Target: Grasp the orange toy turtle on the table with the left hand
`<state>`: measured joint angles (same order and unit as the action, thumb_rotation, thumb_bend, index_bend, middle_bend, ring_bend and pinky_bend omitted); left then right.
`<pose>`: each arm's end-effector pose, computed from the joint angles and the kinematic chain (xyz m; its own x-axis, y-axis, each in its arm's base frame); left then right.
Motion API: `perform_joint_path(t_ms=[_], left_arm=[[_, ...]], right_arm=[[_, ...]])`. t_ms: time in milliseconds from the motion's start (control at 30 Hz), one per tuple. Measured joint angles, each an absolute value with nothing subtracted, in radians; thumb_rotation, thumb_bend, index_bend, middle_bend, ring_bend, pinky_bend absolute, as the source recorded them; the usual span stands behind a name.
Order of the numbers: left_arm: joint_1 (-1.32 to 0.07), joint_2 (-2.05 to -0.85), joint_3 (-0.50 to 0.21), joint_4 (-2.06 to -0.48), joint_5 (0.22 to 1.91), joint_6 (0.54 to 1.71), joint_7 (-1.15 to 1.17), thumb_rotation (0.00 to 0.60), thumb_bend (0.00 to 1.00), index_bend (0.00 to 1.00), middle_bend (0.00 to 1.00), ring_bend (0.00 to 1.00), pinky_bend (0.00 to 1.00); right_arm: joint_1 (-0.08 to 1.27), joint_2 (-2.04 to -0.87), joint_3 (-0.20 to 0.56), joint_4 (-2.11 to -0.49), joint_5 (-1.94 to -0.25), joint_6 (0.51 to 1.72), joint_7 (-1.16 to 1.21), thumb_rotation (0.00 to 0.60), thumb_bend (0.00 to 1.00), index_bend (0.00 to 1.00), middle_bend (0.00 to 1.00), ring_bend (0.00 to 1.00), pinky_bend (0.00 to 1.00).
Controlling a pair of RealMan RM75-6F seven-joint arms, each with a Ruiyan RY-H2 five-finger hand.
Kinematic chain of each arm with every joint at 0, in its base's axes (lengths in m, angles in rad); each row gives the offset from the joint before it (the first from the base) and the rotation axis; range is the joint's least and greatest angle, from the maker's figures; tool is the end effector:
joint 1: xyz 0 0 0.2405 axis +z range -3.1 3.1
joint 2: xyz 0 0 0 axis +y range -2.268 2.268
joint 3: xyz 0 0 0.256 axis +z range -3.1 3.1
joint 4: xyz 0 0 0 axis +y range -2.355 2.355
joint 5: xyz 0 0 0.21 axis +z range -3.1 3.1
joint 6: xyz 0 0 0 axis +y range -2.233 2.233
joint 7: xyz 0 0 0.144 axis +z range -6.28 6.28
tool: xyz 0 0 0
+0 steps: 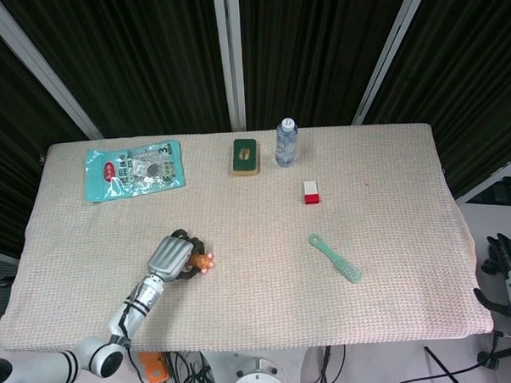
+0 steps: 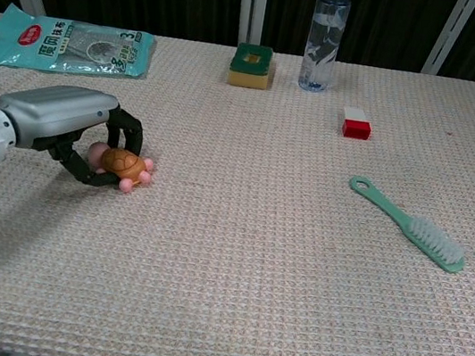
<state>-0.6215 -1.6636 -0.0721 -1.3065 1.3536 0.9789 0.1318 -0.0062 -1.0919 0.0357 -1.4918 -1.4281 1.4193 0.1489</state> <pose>-0.1896 0.3032 -0.0558 0.4154 0.3297 0.8478 0.8698 -0.4166 -0.2642 -0.3656 -0.1467 0.1772 0.3762 -0.0936 0.9218 -0.9070 0.1659 0.3870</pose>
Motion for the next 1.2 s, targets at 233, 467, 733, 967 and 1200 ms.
perform_joint_path(t_ms=[233, 467, 733, 967, 1200], left_arm=[[-0.618, -1.664, -0.071, -1.31, 1.348, 0.978, 0.127, 0.6, 0.34, 0.69, 0.67, 0.36, 0.23], [-0.62, -1.635, -0.062, -1.343, 1.359, 0.965, 0.102, 0.6, 0.27, 0.34, 0.29, 0.13, 0.21], [-0.622, -1.602, -0.055, -1.376, 1.355, 0.945, 0.095, 0.6, 0.26, 0.26, 0.19, 0.07, 0.19], [-0.614, -1.576, -0.05, -1.418, 1.374, 0.977, 0.112, 0.6, 0.26, 0.34, 0.32, 0.08, 0.21], [-0.614, -1.574, -0.047, -1.424, 1.382, 0.98, 0.112, 0.6, 0.26, 0.38, 0.35, 0.1, 0.22]], right_arm=[[-0.006, -1.092, 0.036, -1.491, -1.427, 1.418, 0.149, 0.6, 0.17, 0.0, 0.0, 0.0, 0.0], [-0.006, -1.089, 0.036, -1.496, -1.43, 1.42, 0.145, 0.6, 0.17, 0.0, 0.0, 0.0, 0.0], [-0.007, -1.086, 0.037, -1.503, -1.43, 1.423, 0.138, 0.6, 0.17, 0.0, 0.0, 0.0, 0.0], [-0.005, -1.087, 0.036, -1.507, -1.431, 1.419, 0.133, 0.6, 0.17, 0.0, 0.0, 0.0, 0.0], [-0.005, -1.086, 0.036, -1.509, -1.431, 1.42, 0.131, 0.6, 0.17, 0.0, 0.0, 0.0, 0.0]])
